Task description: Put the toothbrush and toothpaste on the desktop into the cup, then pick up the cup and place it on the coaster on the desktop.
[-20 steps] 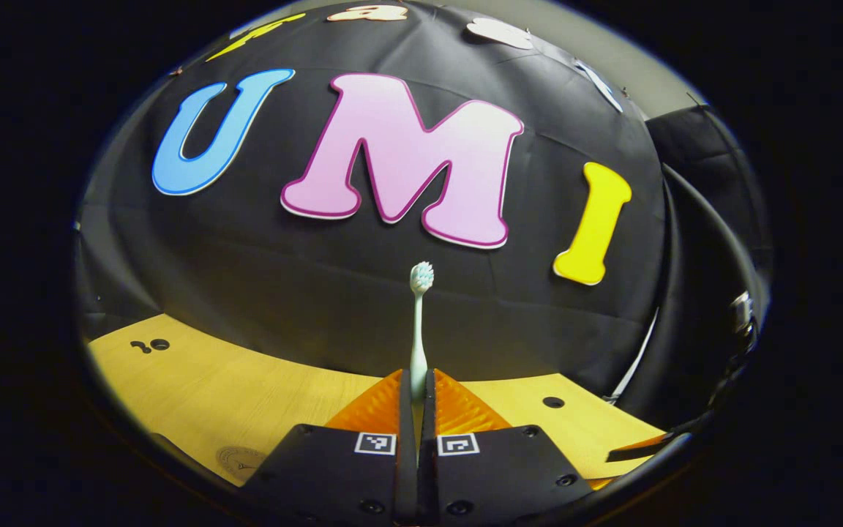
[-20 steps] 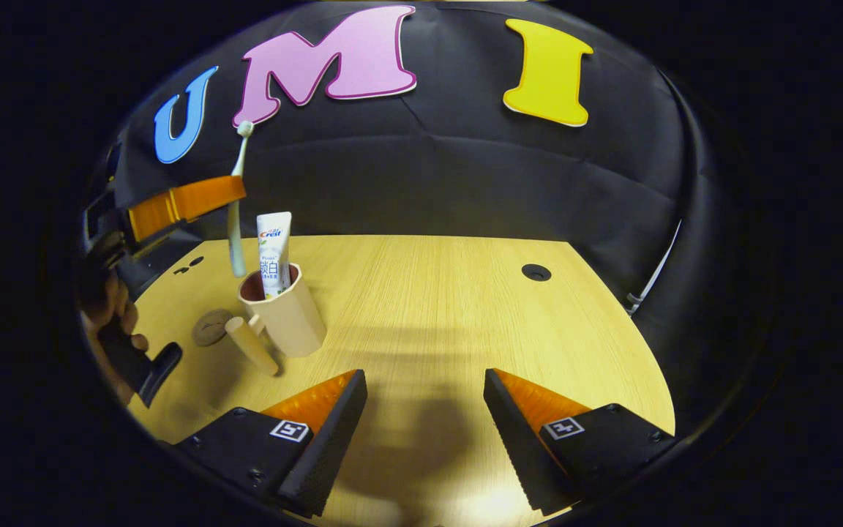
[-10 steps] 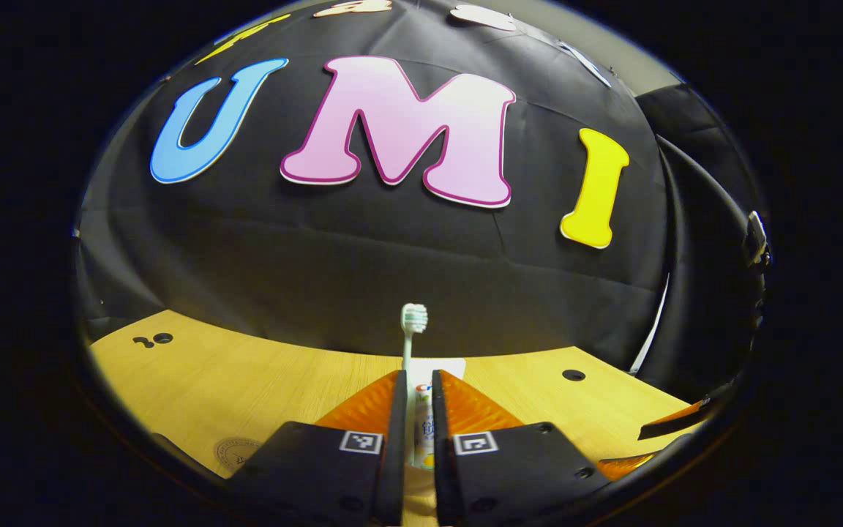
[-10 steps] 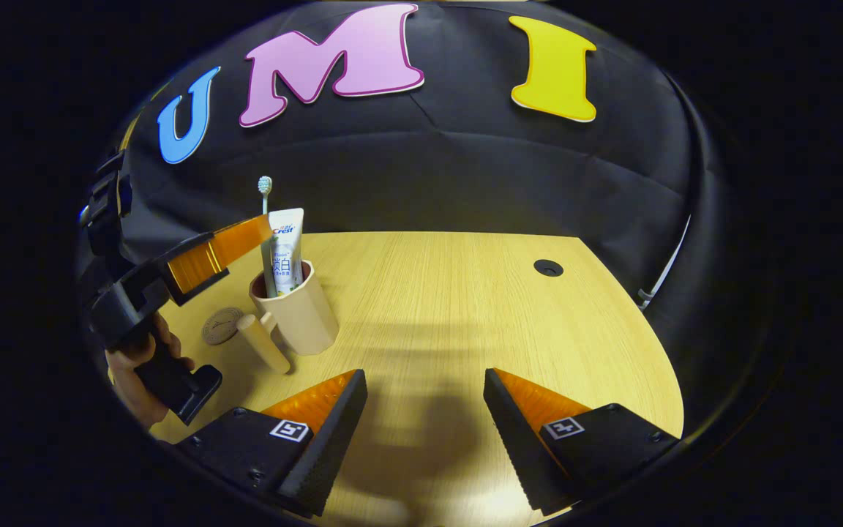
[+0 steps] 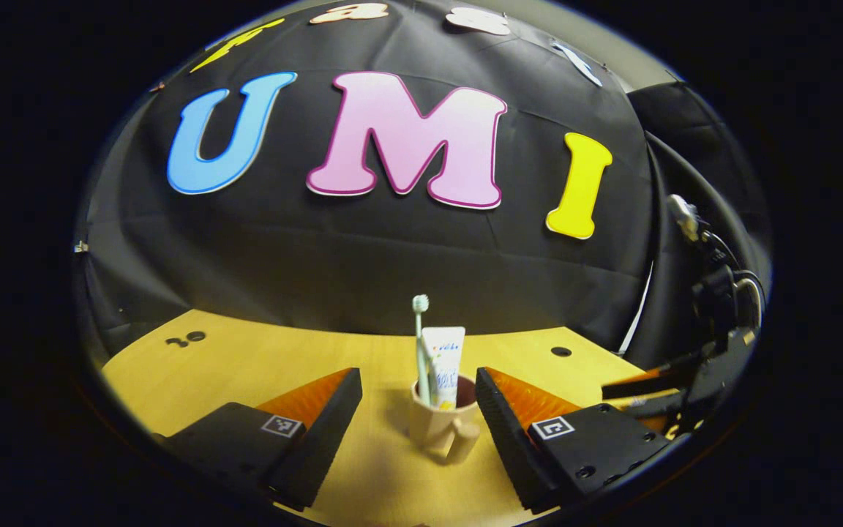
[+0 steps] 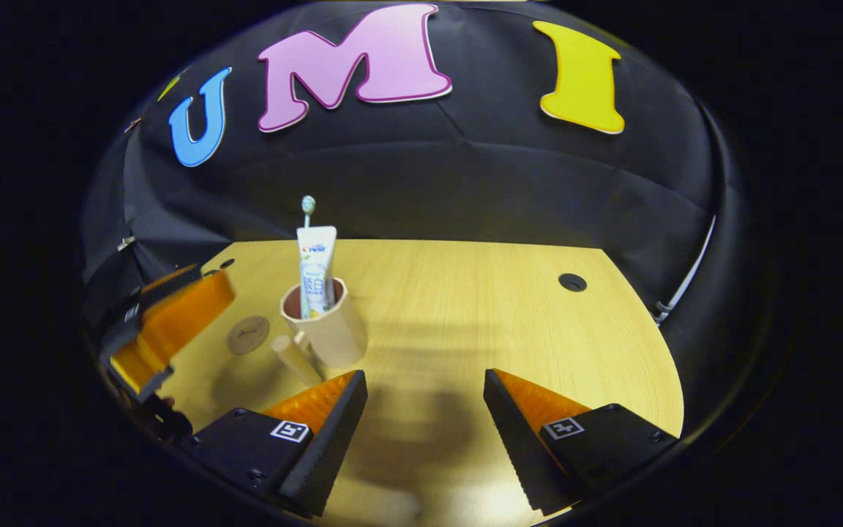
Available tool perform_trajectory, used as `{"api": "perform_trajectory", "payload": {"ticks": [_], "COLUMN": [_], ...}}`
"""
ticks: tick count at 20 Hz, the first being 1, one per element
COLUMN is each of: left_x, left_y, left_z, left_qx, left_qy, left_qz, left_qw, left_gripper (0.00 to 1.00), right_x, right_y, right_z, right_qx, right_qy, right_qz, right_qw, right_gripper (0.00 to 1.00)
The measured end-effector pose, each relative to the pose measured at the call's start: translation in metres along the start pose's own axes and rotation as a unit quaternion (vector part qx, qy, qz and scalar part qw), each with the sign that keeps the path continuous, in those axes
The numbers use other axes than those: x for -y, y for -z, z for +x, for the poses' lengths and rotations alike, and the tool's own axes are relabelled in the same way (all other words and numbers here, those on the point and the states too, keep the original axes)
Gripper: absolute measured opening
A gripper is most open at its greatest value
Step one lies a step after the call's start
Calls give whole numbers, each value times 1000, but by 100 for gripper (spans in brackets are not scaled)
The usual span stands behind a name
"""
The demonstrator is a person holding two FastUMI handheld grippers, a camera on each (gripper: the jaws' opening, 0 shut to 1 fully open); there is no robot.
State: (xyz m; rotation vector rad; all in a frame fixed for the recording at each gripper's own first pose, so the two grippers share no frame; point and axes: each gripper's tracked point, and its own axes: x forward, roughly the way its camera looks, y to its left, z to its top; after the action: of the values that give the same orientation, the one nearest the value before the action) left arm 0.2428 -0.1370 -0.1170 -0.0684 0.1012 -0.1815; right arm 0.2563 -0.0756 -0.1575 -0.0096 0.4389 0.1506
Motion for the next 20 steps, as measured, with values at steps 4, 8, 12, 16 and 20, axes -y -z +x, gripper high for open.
{"api": "perform_trajectory", "payload": {"ticks": [4, 8, 12, 16, 20], "left_x": [-18, -28, -40, -56, -73], "left_y": [37, 64, 65, 70, 82], "left_z": [-73, -121, -141, -152, -168], "left_qx": [-63, -109, -111, -115, -131], "left_qy": [-23, -41, -58, -82, -103], "left_qz": [6, -11, -30, -56, -74], "left_qw": [998, 993, 992, 988, 983], "left_gripper": [98, 98, 98, 98, 98], "right_x": [-26, -50, -72, -94, -120], "right_y": [-34, -55, -55, -41, -16], "right_z": [11, 18, 27, 40, 42], "right_qx": [-19, -57, -107, -163, -244], "right_qy": [-33, -51, -59, -69, -87], "right_qz": [9, 9, 8, -40, -5], "right_qw": [999, 997, 993, 983, 966], "right_gripper": [99, 98, 98, 98, 98]}}
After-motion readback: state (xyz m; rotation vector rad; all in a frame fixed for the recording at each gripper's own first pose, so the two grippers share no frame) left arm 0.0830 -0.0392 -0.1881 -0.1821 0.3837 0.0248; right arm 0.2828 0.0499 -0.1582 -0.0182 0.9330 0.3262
